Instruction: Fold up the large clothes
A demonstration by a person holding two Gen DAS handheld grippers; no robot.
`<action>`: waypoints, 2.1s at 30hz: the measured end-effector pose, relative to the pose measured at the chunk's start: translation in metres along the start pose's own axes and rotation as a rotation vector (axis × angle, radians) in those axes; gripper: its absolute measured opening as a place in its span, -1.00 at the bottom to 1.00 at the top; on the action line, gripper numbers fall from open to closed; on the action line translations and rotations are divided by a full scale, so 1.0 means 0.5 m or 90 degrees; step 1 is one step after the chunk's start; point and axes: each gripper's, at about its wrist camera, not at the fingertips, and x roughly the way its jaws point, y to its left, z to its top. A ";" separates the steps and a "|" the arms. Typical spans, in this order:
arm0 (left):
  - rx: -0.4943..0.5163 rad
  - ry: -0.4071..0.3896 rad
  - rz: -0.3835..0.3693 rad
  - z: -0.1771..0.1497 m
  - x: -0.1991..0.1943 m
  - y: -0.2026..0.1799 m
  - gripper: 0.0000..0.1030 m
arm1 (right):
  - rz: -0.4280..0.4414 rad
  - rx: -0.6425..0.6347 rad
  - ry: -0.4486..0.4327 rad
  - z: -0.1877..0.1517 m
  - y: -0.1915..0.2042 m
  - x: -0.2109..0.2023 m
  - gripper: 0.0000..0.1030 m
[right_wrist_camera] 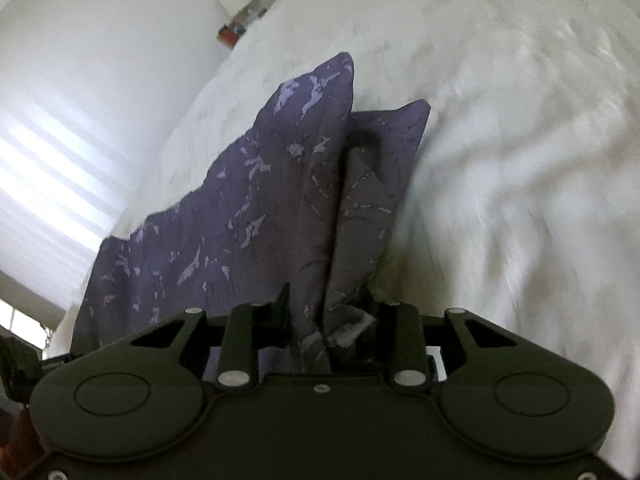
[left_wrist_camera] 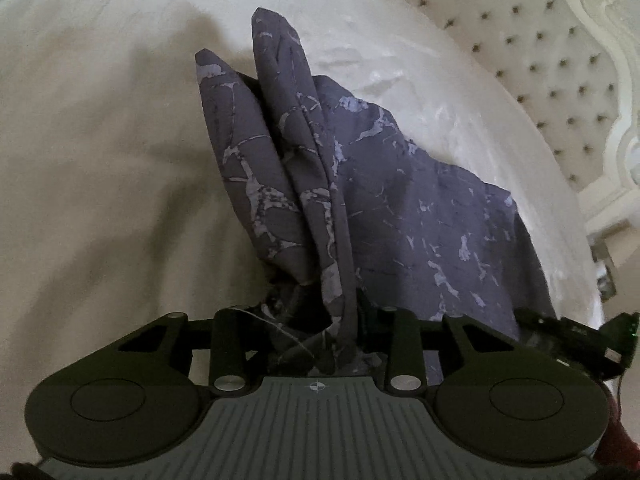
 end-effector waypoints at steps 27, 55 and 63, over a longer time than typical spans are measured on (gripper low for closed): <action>0.102 -0.098 0.158 -0.230 -0.126 0.014 0.60 | -0.244 -0.200 -0.042 -0.229 0.020 -0.160 0.90; 0.171 -0.154 0.287 -0.237 -0.087 -0.240 0.60 | -0.199 -0.120 -0.024 -0.250 0.006 -0.140 1.00; 0.157 -0.120 0.282 -0.220 -0.019 -0.268 0.60 | -0.193 -0.115 -0.026 -0.250 0.003 -0.138 1.00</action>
